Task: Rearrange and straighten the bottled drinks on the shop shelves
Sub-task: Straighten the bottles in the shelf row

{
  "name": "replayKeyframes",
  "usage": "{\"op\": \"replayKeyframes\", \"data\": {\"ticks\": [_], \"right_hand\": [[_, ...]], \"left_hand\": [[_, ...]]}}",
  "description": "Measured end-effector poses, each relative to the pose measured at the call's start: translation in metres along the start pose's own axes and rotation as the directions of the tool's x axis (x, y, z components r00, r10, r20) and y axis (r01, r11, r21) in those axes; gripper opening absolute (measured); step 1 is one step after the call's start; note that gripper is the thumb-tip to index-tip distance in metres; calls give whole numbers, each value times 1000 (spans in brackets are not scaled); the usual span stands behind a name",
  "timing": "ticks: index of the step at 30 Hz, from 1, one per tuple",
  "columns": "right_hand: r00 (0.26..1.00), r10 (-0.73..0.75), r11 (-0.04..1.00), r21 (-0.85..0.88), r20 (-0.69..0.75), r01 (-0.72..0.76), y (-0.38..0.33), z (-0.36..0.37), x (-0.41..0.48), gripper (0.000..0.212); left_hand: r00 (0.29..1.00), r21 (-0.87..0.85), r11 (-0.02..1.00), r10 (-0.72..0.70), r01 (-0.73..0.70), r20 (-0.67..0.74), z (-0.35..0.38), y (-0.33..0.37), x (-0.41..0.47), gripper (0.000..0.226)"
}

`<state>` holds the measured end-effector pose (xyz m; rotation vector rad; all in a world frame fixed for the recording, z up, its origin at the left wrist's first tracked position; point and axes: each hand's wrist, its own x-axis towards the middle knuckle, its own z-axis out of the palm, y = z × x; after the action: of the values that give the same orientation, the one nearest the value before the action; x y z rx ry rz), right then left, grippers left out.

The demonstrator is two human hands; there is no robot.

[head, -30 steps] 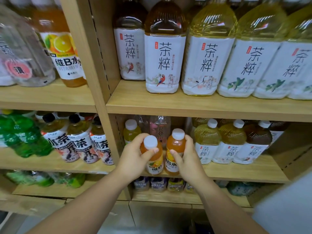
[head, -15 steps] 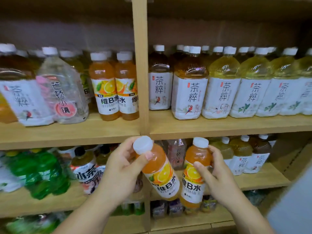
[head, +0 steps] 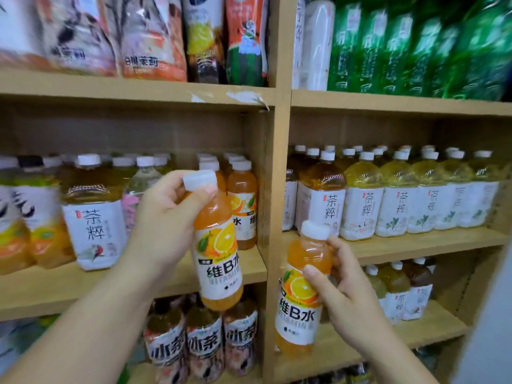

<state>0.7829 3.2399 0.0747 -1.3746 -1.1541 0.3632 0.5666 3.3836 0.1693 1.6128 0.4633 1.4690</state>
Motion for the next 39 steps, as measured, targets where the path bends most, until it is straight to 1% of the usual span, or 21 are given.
{"op": "replayKeyframes", "data": {"ticks": [3, 6, 8, 11, 13, 14, 17, 19, 21, 23, 25, 27, 30, 34, 37, 39], "right_hand": [[997, -79, 996, -39, 11, 79, -23, 17, 11, 53], [993, -118, 991, -56, 16, 118, -38, 30, 19, 52], [991, -130, 990, -48, 12, 131, -45, 37, 23, 56], [990, -139, 988, -62, 9, 140, -48, 47, 25, 56], [990, -140, 987, -83, 6, 140, -46, 53, 28, 53], [990, -141, 985, -98, 6, 141, -45, 56, 30, 53], [986, -169, 973, -156, 6, 168, -47, 65, 37, 54], [980, -201, 961, -195, -3, 197, -49, 72, 43, 54], [973, -227, 953, -215, -39, 214, -48, 78, 51, 58], [963, -251, 943, -249, -98, 220, -45, 85, 60, 64], [951, -275, 930, -289, -142, 225, -41, 94, 66, 66], [937, -304, 913, -334, -174, 234, -39, 102, 68, 65], [924, -330, 894, -377, -193, 241, -39, 112, 70, 68], [921, -348, 893, -362, -177, 267, -29, 114, 66, 78], [914, -385, 863, -401, -127, 308, -13, 116, 57, 94], [910, -402, 843, -429, -104, 324, -1, 116, 53, 95]], "left_hand": [[999, 47, 998, -40, 42, -36, -8, -3, 29, 4], [998, 135, 989, -69, 68, 6, -14, -19, 45, 9], [995, 188, 978, -93, 85, 34, -16, -33, 49, 14], [993, 189, 976, -117, 111, 20, -17, -44, 54, 12], [994, 196, 977, -98, 88, 41, -16, -47, 56, 11], [995, 216, 974, -81, 69, 49, -15, -49, 55, 14], [998, 253, 967, -53, 44, 29, -16, -55, 51, 35], [1000, 279, 960, -29, 25, 11, -19, -62, 43, 36], [1000, 340, 941, -5, 1, 9, -24, -73, 31, 35], [1000, 398, 917, -1, -5, 16, -30, -85, 15, 52], [1000, 471, 882, -12, -2, 28, -36, -99, 0, 71], [999, 528, 849, -21, -8, 49, -40, -109, -7, 78], [996, 533, 846, -46, 2, 70, -45, -117, -5, 75], [991, 448, 892, -113, 69, 72, -49, -119, -2, 64], [994, 463, 885, -93, 53, 64, -50, -119, -4, 66], [995, 486, 873, -79, 39, 63, -50, -121, -5, 67]]}}
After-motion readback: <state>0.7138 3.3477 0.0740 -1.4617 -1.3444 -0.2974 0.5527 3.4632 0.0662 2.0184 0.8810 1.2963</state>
